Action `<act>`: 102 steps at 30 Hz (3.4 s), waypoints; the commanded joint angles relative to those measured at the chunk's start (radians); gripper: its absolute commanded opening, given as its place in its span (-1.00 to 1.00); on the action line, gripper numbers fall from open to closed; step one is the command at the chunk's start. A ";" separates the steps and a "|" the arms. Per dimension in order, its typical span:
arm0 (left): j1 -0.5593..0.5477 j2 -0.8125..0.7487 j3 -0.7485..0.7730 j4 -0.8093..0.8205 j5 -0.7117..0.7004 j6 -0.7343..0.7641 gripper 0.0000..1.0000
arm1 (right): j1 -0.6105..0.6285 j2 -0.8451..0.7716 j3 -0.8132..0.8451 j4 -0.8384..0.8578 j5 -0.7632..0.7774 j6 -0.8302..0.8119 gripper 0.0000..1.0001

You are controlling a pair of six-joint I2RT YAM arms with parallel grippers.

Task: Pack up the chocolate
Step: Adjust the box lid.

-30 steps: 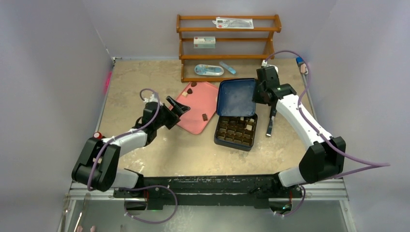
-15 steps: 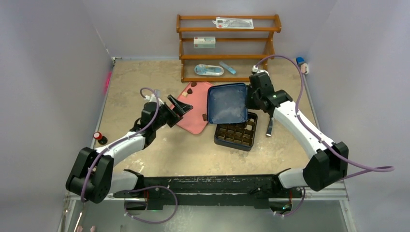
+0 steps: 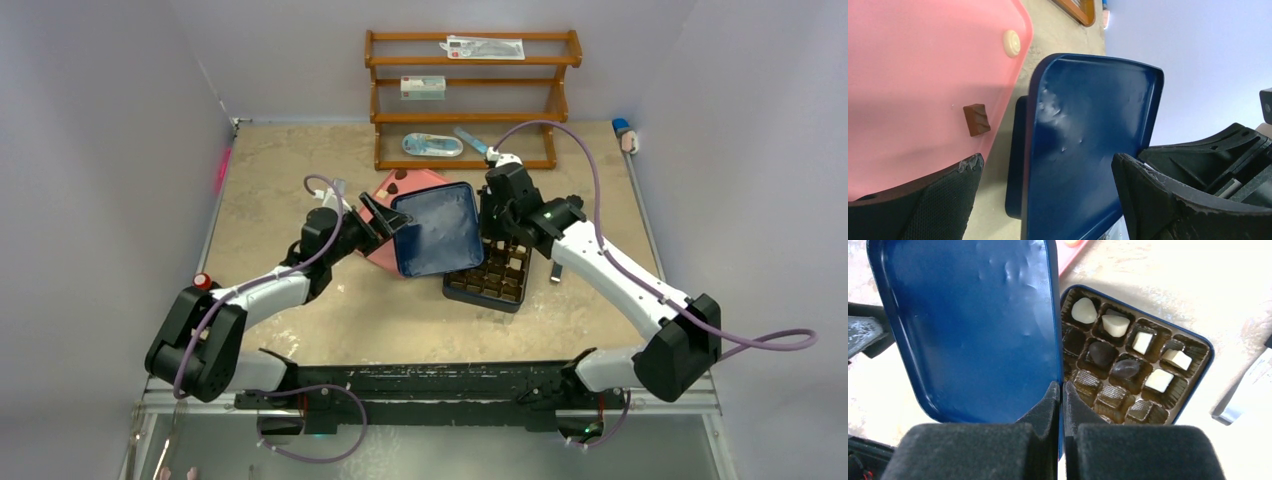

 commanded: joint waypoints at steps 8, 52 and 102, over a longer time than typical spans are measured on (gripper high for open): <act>-0.029 0.010 0.023 0.116 0.024 0.028 1.00 | 0.053 0.019 0.025 0.059 0.010 0.028 -1.00; -0.031 0.020 -0.077 0.278 0.111 0.014 -1.00 | 0.057 0.048 0.101 0.081 -0.001 -0.038 -0.41; 0.059 0.235 0.345 -0.008 0.325 -0.763 -1.00 | 0.603 -0.151 -0.108 0.495 0.657 -1.142 -0.01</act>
